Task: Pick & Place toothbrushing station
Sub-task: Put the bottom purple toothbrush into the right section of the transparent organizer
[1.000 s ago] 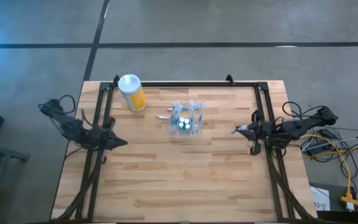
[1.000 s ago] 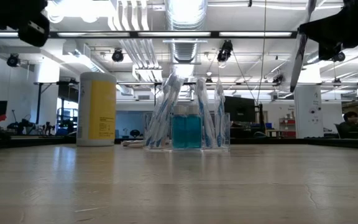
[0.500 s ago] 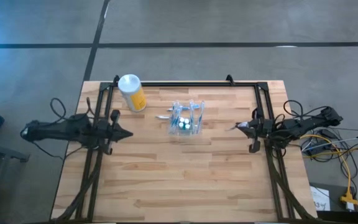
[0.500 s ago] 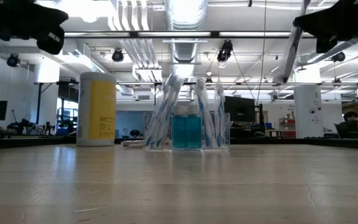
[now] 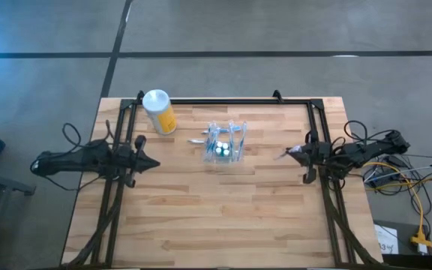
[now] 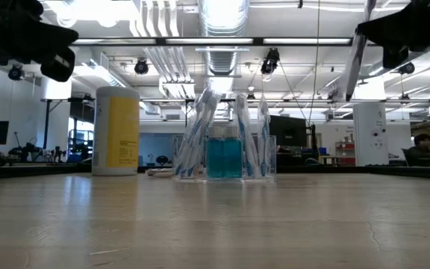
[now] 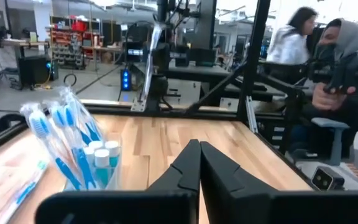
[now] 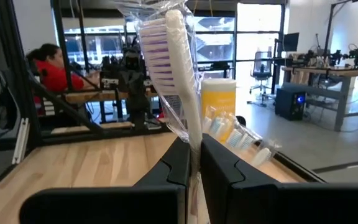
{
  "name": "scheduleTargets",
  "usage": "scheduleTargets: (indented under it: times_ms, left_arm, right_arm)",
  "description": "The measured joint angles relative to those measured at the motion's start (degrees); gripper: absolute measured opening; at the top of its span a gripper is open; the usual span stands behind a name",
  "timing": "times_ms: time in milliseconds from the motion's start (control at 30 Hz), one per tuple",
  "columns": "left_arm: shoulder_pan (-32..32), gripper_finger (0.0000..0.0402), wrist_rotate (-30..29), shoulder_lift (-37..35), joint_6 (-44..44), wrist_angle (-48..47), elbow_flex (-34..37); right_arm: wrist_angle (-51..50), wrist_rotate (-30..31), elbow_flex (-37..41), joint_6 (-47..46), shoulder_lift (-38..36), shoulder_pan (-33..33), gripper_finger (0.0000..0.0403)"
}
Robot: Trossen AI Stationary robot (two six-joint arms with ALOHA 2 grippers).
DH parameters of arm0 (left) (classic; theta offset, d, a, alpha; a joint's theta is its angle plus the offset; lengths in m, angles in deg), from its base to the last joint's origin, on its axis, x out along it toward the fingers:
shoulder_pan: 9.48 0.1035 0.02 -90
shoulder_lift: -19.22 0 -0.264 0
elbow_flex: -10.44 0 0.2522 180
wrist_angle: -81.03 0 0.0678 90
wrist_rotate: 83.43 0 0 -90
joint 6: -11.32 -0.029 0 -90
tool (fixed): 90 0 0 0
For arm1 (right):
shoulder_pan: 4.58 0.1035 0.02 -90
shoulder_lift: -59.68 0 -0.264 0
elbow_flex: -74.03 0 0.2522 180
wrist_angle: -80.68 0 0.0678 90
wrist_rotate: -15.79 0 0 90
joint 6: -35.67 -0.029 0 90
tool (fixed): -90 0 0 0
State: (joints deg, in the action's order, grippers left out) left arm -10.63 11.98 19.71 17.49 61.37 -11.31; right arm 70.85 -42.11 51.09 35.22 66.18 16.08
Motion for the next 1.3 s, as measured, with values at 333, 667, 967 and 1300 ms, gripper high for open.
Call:
scheduleTargets:
  times_ms: [333,667,967,1300]
  left_arm:
    - [0.0,0.0014,0.0,0.1,-0.3,-0.1,-0.3]
    - [0.0,0.0014,-0.1,0.1,-0.2,-0.1,-0.2]
    - [0.0,0.0016,-0.1,0.1,0.0,-0.1,-0.2]
    - [0.0,0.0014,-0.1,0.1,0.0,-0.2,-0.2]
  right_arm:
    - [5.0,0.9,-10.1,1.8,15.1,-0.5,0.0013]
    - [5.7,-2.7,-28.6,5.2,39.4,-4.6,0.0013]
    - [7.7,-8.1,-36.5,-4.4,54.4,-16.0,0.0013]
    - [9.3,-7.7,-35.2,-12.0,64.6,-19.3,0.0013]
